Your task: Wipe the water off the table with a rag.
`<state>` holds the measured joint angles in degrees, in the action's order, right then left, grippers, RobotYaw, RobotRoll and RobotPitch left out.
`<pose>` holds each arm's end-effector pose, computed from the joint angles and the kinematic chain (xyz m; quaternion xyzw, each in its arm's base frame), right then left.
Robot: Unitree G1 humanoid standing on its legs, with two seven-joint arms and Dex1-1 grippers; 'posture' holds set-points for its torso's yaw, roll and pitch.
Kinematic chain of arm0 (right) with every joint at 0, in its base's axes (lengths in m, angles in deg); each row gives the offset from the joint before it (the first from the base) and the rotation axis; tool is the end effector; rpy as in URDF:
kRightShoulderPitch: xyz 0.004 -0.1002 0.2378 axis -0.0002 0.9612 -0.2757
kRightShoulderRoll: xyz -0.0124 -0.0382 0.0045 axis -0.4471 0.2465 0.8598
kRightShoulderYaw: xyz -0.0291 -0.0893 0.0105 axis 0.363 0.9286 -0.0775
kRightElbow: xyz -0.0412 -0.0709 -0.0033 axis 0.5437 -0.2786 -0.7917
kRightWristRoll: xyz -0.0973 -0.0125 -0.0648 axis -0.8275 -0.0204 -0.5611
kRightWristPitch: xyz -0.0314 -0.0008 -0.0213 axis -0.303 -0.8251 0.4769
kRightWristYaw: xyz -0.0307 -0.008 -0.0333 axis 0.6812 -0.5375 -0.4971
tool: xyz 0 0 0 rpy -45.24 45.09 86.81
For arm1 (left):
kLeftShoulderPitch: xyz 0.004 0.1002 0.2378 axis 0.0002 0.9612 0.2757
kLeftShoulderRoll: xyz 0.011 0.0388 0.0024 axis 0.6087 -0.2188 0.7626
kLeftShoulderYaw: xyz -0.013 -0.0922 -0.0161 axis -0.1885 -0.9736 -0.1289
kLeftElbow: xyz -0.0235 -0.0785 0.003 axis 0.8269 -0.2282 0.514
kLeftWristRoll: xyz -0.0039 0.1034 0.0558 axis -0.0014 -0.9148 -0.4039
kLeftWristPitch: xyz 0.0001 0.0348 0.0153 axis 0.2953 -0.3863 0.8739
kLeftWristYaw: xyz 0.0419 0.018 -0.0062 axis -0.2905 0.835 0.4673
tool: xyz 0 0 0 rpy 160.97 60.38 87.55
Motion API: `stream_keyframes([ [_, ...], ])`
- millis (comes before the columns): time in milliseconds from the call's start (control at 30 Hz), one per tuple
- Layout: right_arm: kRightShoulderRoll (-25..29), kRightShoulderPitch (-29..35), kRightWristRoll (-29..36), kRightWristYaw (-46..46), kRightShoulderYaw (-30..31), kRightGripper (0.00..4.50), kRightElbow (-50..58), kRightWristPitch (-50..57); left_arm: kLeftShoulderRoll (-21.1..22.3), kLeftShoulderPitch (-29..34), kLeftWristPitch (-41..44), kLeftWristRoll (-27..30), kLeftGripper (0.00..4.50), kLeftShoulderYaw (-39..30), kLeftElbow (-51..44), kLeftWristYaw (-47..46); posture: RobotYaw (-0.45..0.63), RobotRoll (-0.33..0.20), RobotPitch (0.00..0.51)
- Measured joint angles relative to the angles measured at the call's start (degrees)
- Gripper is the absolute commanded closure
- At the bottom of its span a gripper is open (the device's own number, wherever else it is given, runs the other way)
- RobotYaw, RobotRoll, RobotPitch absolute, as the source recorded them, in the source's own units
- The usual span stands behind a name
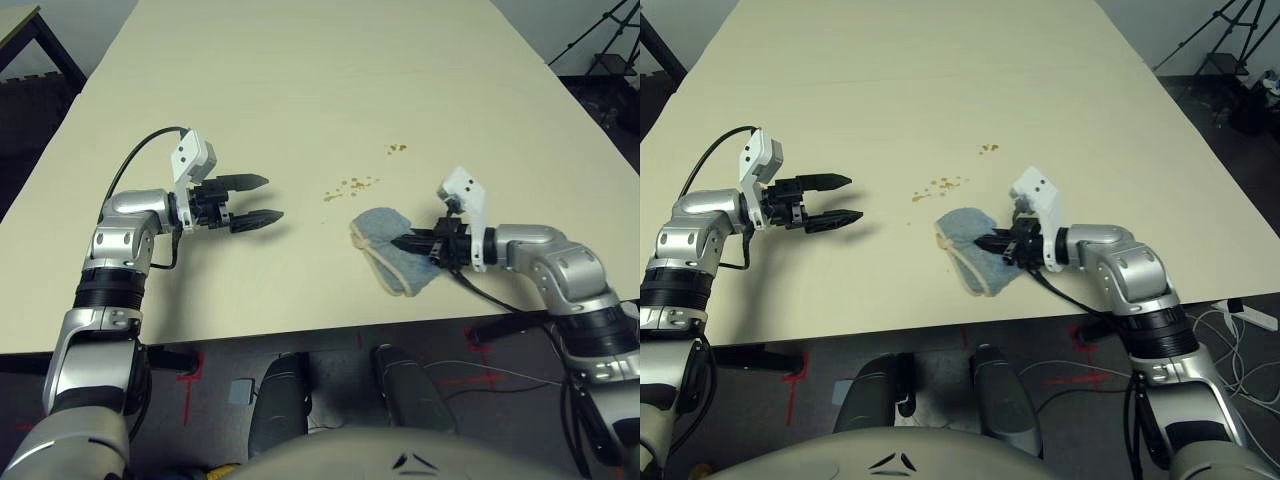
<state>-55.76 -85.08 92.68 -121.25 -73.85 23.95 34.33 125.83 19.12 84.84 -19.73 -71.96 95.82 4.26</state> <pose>0.2673 -0.1680 0.1317 -0.0043 0.2445 0.5213 0.8176 0.3088 0.2774 0.1636 0.0960 0.0869 -0.5298 0.8382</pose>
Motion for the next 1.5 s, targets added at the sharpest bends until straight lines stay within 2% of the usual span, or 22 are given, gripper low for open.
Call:
stream_keyframes([
  [233,1.4,-0.1,0.9,0.6,0.5,4.39,0.9,0.9,-1.0,0.0,-0.2,0.0,0.0,0.0,0.0,-0.1,-0.22,0.0,0.147],
  [667,16.3,-5.7,0.2,-0.7,-3.8,4.39,-12.3,-2.8,-1.6,0.0,-0.4,-0.1,0.0,0.4,0.1,-0.1,-0.23,0.0,0.155],
  [800,19.5,-7.4,-1.0,0.1,-7.8,4.39,-18.3,-5.0,-1.6,0.0,-0.7,-0.1,0.0,0.5,0.3,-0.1,-0.23,0.0,0.153],
  [967,15.4,-11.6,2.7,2.3,-14.4,4.39,-19.4,-3.8,-1.5,0.0,-1.4,-0.4,0.0,0.4,0.6,-0.1,-0.23,0.0,0.149],
  [1100,9.2,-12.0,4.1,4.8,-16.1,4.39,-19.4,-3.7,-0.3,0.0,-2.1,-0.8,0.0,0.3,2.2,0.0,-0.21,0.0,0.144],
  [1367,2.3,-11.9,-1.2,7.5,-9.2,4.39,-22.6,-9.4,2.4,0.8,-2.1,-0.9,0.0,-1.1,2.5,0.1,-0.17,0.0,0.132],
  [1500,0.7,-14.1,-4.2,7.6,-6.7,4.39,-26.3,-12.7,2.9,0.9,-2.1,-0.8,0.0,-1.3,2.3,0.0,-0.16,0.0,0.126],
])
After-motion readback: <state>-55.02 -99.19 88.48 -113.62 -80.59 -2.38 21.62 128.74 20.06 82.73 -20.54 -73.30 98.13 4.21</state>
